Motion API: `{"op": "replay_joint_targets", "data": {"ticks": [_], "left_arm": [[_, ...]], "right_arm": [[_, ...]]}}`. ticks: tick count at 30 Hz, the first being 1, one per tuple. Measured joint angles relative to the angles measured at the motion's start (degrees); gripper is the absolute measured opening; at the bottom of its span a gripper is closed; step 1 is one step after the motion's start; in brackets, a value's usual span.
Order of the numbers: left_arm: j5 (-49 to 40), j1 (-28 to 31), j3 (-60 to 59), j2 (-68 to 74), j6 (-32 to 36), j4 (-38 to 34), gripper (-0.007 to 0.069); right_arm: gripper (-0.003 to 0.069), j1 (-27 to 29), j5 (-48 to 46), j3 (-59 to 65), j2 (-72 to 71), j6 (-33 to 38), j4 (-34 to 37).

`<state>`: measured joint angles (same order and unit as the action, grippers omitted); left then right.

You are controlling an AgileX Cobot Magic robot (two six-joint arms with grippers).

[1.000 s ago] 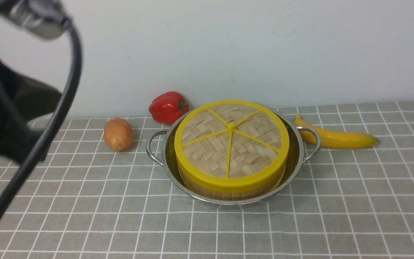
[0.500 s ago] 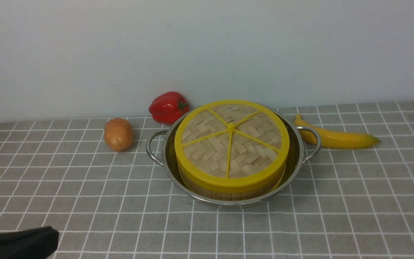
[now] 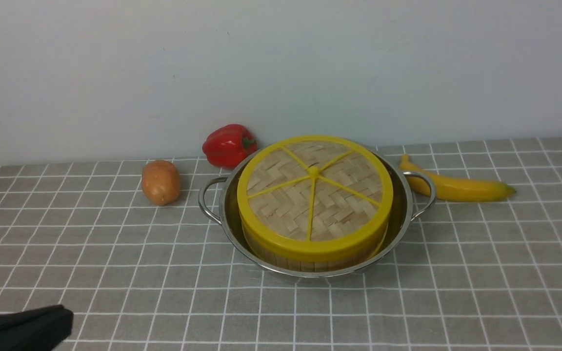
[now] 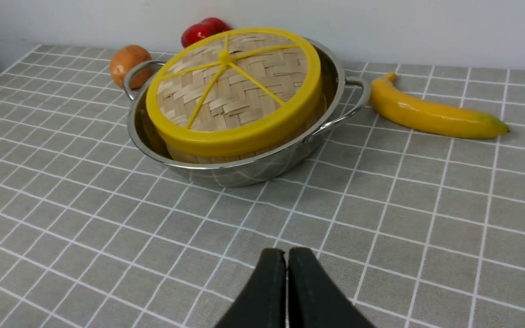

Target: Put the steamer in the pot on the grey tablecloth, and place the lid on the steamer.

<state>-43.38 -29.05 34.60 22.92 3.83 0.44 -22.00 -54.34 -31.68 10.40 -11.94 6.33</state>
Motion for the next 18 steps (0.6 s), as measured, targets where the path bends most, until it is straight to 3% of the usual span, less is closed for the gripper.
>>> {"op": "replay_joint_targets", "data": {"ticks": [3,4,5,8,13,18], "left_arm": [[3.03,6.45,-3.4,-2.22,2.97,2.0,0.0001],[5.44,11.52,-6.23,-4.36,3.88,3.11,0.0001],[5.83,11.52,-6.7,-4.36,3.88,3.25,0.0001],[13.8,21.62,-16.99,-11.83,4.75,5.29,0.0001],[19.72,27.7,-28.33,-21.72,4.75,5.94,0.0012],[20.9,28.69,-34.21,-22.78,4.79,6.13,0.0012]], "right_arm": [[0.0042,0.0,0.0,0.0,0.0,0.0,0.77],[0.0048,0.0,0.0,0.0,0.0,0.0,1.07],[0.0049,0.0,0.0,0.0,0.0,0.0,1.07],[0.0063,0.0,0.0,0.0,0.0,-0.62,1.73],[0.008,0.0,0.0,0.0,0.0,-1.13,3.15],[0.0098,0.0,0.0,0.04,-0.19,-1.25,3.98]]}}
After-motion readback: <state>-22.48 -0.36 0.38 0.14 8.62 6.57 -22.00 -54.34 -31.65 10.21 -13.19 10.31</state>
